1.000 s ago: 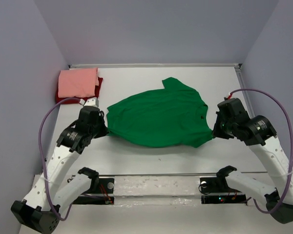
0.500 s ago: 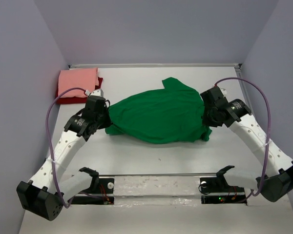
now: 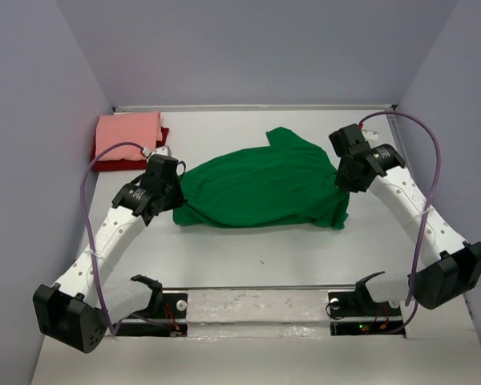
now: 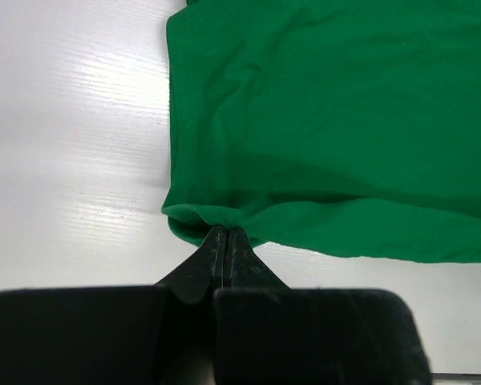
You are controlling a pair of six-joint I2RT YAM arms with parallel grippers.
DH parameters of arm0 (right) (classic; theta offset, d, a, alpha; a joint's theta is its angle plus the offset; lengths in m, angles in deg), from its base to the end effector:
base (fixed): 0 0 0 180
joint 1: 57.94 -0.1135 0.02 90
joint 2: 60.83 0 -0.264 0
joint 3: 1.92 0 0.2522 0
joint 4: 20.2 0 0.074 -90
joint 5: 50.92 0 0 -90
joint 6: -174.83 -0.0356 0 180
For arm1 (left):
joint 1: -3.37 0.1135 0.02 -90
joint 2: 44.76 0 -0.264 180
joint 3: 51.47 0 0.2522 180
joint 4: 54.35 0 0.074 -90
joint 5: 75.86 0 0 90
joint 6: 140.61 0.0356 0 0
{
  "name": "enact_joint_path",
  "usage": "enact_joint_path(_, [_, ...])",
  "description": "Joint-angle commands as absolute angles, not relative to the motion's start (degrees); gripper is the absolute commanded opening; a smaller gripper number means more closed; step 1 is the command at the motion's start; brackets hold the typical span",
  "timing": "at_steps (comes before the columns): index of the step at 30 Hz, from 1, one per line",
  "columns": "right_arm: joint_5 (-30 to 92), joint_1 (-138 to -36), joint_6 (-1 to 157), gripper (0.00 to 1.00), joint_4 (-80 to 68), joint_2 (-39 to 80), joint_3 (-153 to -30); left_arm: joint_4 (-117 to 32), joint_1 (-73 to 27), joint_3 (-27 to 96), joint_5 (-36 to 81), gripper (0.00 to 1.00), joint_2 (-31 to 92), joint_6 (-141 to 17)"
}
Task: Fold and stack the t-shirts
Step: Fold the flattened tshirt in 1/3 of the way
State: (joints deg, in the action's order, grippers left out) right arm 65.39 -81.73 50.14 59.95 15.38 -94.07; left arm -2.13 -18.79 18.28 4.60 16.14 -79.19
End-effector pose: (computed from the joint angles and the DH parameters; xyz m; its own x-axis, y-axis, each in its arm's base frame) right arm 0.2311 0.0847 0.3438 -0.7828 0.2125 -0.5849 0.3167 0.9451 -0.0805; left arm 0.2061 -0.0776 0.3081 -0.6831 -0.2312 -0.6928 -0.0756 0.9659 -0.2478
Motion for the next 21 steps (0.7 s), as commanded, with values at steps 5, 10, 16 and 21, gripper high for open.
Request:
enact_joint_path(5, [70.4,-74.5,52.2,0.00,58.4,15.6,-98.0,-0.6,-19.0,19.8,2.8,0.00,13.5,-82.5])
enact_joint_path(10, [69.1,-72.5,54.1,0.00,57.2,15.8,-97.2,0.4,-19.0,17.9,0.6,0.00,12.0,-84.4])
enact_joint_path(16, [67.7,-71.9,55.8,0.00,55.2,16.7,-95.9,1.5,-19.0,17.2,-1.3,0.00,12.5,-86.7])
enact_joint_path(21, [67.1,-69.6,57.0,0.00,54.4,17.8,-96.6,0.5,-18.9,16.6,-2.3,0.00,13.5,-87.4])
